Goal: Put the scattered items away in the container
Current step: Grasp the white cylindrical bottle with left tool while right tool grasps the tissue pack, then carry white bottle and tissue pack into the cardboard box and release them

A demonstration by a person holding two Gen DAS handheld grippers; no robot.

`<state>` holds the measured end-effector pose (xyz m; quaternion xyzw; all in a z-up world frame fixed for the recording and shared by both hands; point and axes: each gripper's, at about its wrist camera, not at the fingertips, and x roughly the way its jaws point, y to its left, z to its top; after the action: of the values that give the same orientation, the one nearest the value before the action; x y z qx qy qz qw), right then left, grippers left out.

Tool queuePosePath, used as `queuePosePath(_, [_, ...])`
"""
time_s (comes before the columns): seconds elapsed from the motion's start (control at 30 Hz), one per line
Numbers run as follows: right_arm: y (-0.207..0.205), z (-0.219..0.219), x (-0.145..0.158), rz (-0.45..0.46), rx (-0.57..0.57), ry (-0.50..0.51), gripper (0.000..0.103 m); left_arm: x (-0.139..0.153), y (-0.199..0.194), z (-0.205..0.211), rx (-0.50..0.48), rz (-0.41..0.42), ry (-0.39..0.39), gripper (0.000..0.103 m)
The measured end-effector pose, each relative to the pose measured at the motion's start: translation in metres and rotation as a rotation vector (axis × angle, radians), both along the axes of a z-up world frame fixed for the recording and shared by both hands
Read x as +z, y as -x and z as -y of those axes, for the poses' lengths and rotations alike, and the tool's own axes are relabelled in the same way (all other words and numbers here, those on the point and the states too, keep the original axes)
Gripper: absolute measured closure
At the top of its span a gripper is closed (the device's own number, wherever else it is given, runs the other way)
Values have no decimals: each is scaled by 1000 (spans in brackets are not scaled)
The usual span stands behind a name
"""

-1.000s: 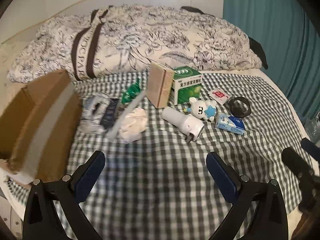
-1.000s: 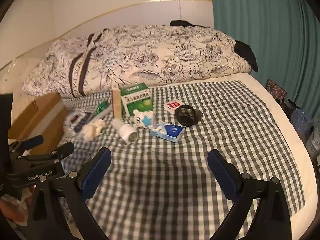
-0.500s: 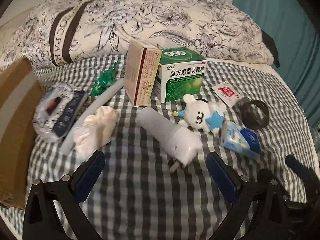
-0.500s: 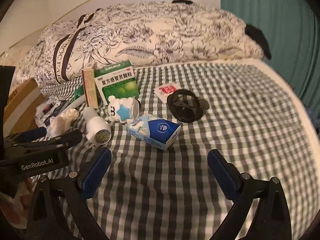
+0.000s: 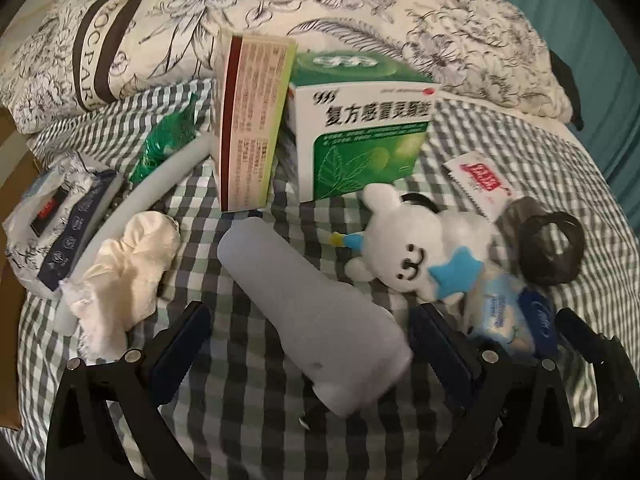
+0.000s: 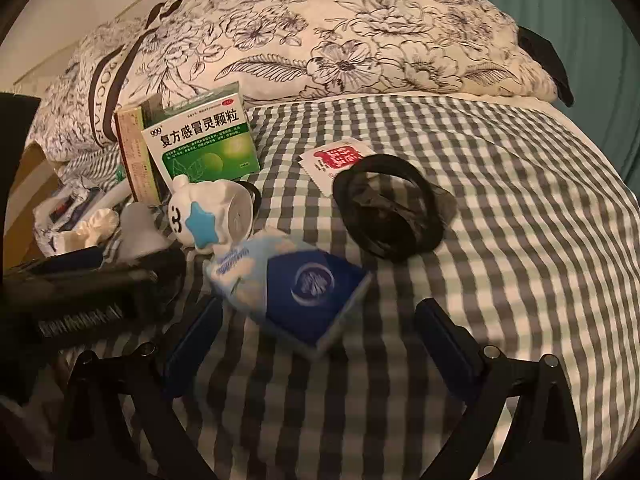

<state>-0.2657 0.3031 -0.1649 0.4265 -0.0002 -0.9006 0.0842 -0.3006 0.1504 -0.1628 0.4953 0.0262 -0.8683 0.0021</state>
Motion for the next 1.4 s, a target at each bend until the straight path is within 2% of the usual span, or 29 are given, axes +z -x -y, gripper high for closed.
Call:
queuePosePath(0.1, [10,5,-5,4,2,-21,6,-6,6,6,-6,11,-7,5])
queuePosePath(0.13, [12,6,-6,8,5,-27,6,-7,6,8,-13,4,-4,15])
queuePosePath(0.17, [14,8,-7,10,9,-33,6,-6,5,9,-17,-3,11,19])
queuePosePath(0.2, [14,9,-8,8,10,-38,6,-4,4,11,-23,-13,20,31])
queuePosePath(0.23, [13,10,-8,5,11,-40,9,-2,3,13,-27,-16,23,42])
queuePosePath(0.3, [12,10,-7,-1,22,-33,24,-2,0,19,-32,-19,8,48])
queuePosePath(0.33, [11,10,-6,-3,21,-29,30,-1,-3,23,-36,-18,-11,48])
queuePosePath(0.47, [5,5,-3,-2,25,39,35,2,-13,29,-38,-22,-35,48])
queuePosePath(0.57, [-4,3,1,-1,22,67,36,7,-24,32,-44,-39,-30,48])
queuePosePath(0.87, [-49,4,23,-22,-5,61,36,33,-62,35,-67,-92,-8,48])
queuePosePath(1.4, [-140,24,100,-97,-12,81,36,110,-147,54,-65,-230,21,48])
